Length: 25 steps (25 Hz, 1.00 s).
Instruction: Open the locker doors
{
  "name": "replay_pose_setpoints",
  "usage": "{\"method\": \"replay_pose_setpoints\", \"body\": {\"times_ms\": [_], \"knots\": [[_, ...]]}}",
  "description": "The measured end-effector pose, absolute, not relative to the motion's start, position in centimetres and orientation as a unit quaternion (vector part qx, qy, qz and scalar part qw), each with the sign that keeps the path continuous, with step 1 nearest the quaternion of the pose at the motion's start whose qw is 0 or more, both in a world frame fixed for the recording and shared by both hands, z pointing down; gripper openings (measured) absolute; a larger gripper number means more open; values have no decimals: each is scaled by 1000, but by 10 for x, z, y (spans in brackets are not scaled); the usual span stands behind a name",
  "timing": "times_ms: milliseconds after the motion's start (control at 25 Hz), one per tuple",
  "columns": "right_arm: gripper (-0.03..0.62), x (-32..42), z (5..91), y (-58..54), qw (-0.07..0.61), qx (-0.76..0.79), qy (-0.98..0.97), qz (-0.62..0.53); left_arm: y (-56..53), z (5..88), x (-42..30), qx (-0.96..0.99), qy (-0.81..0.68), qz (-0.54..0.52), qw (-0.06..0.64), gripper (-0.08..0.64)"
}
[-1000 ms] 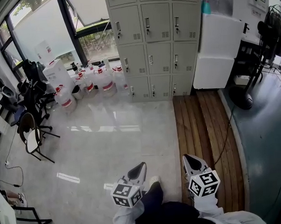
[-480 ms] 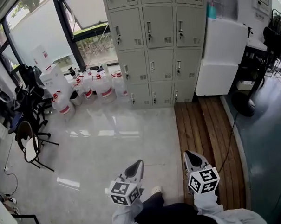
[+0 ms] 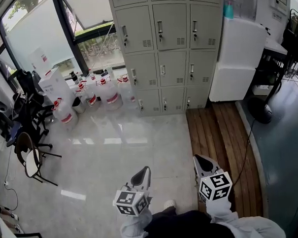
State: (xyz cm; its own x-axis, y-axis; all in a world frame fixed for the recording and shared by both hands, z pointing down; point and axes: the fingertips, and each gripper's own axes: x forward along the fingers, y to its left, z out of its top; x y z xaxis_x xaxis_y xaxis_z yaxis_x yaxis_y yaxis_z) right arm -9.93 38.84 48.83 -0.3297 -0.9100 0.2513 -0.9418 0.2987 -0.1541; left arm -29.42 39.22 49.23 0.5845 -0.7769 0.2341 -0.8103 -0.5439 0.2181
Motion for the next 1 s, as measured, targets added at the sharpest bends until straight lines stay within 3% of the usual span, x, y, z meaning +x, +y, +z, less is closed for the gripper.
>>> {"method": "replay_pose_setpoints", "body": {"times_ms": [320,1000], "knots": [[0,-106,488,353,46,590,-795,133,351,493,-301,886,-439,57,140,9],[1,-115,516,333,72,577,-793,180,333,525,-307,875,-438,73,191,9]]}}
